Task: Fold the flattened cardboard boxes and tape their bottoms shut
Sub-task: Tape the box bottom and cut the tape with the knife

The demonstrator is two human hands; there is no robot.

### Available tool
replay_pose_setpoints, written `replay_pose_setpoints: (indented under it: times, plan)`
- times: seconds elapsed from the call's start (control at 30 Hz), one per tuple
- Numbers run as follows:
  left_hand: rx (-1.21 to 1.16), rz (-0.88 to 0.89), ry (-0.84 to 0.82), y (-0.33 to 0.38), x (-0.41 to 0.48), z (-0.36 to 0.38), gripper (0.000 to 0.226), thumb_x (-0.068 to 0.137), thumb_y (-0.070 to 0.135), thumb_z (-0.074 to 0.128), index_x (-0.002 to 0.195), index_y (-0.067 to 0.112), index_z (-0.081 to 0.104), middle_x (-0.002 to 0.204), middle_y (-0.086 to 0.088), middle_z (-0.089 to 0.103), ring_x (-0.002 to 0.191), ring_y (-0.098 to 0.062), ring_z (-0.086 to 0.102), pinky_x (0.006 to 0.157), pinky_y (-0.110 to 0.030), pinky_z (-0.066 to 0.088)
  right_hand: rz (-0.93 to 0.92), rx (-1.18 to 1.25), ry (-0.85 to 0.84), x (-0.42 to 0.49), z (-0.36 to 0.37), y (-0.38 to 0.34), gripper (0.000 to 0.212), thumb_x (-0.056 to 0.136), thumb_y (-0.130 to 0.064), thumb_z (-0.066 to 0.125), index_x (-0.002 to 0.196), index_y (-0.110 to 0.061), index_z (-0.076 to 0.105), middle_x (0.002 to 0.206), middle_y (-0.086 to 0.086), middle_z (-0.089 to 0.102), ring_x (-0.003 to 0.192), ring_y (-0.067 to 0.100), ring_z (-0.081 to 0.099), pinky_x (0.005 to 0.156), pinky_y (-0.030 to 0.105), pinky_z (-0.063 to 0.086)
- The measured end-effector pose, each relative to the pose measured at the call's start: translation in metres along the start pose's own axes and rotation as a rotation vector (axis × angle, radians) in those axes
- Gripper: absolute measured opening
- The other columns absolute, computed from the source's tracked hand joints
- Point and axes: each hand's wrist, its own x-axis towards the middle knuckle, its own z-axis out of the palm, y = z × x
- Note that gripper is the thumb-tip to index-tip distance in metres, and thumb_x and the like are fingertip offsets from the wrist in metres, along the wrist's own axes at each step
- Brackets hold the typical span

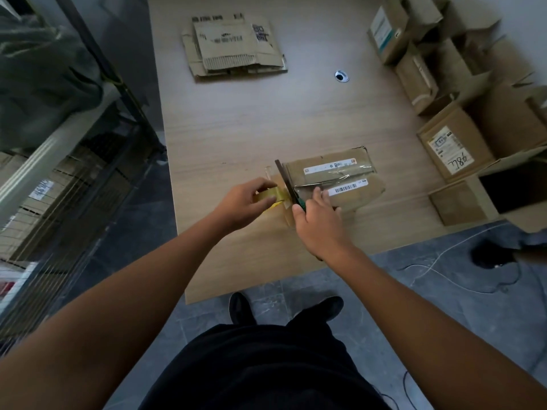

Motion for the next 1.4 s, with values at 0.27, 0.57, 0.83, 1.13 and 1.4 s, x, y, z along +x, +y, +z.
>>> replay_pose_setpoints:
  times: [0.27, 0.57, 0.83, 1.13, 1.4]
  plan:
    - [0.080, -0.251, 0.048, -0.006, 0.014, 0.004, 0.021, 0.090, 0.040, 0.074, 0.099, 0.021, 0.075, 0.107, 0.001, 0.066, 0.102, -0.018, 0.062, 0.079, -0.028, 0.041, 0.013, -0.076, -0.109, 0.007, -0.008, -0.007, 0.054, 0.109, -0.041, 0.027, 0.140, -0.003, 0.050, 0.167, 0.023, 0.011, 0.156, 0.036, 0.001, 0.121, 0.066, 0.014]
    - [0.200, -0.114, 0.007, 0.007, -0.016, -0.017, 0.012, 0.089, 0.039, 0.075, 0.088, 0.028, 0.069, 0.122, 0.004, 0.061, 0.108, -0.015, 0.058, 0.092, -0.036, 0.050, 0.007, -0.238, -0.110, 0.001, 0.003, -0.008, 0.057, 0.109, -0.042, 0.024, 0.137, -0.001, 0.052, 0.168, 0.021, -0.004, 0.155, 0.037, -0.011, 0.123, 0.064, 0.011]
    - [-0.301, -0.031, -0.102, 0.019, 0.020, -0.072, 0.021, 0.071, 0.025, 0.055, 0.084, 0.022, 0.071, 0.146, 0.000, 0.053, 0.121, -0.016, 0.054, 0.077, -0.031, 0.052, -0.024, 0.422, 0.278, -0.007, 0.017, 0.011, 0.063, 0.093, -0.063, 0.045, 0.122, -0.008, 0.058, 0.137, 0.007, 0.052, 0.132, 0.028, 0.045, 0.110, 0.051, 0.041]
    - [-0.259, 0.031, -0.404, 0.026, 0.064, -0.049, 0.039, 0.072, 0.033, 0.052, 0.085, 0.005, 0.077, 0.111, -0.002, 0.075, 0.112, -0.016, 0.067, 0.072, -0.042, 0.057, 0.041, 0.378, 0.547, 0.026, 0.030, 0.023, 0.061, 0.081, -0.053, 0.079, 0.108, -0.004, 0.055, 0.134, 0.012, 0.035, 0.124, 0.027, 0.036, 0.103, 0.029, 0.039]
    - [-0.384, -0.035, -0.174, 0.019, -0.014, -0.004, 0.029, 0.075, 0.028, 0.045, 0.070, 0.020, 0.072, 0.114, -0.004, 0.070, 0.139, 0.001, 0.041, 0.107, -0.056, 0.041, -0.270, 0.255, 0.297, 0.021, 0.005, 0.060, 0.070, 0.077, -0.058, 0.071, 0.119, -0.005, 0.051, 0.136, 0.006, 0.036, 0.130, 0.021, 0.032, 0.110, 0.027, 0.033]
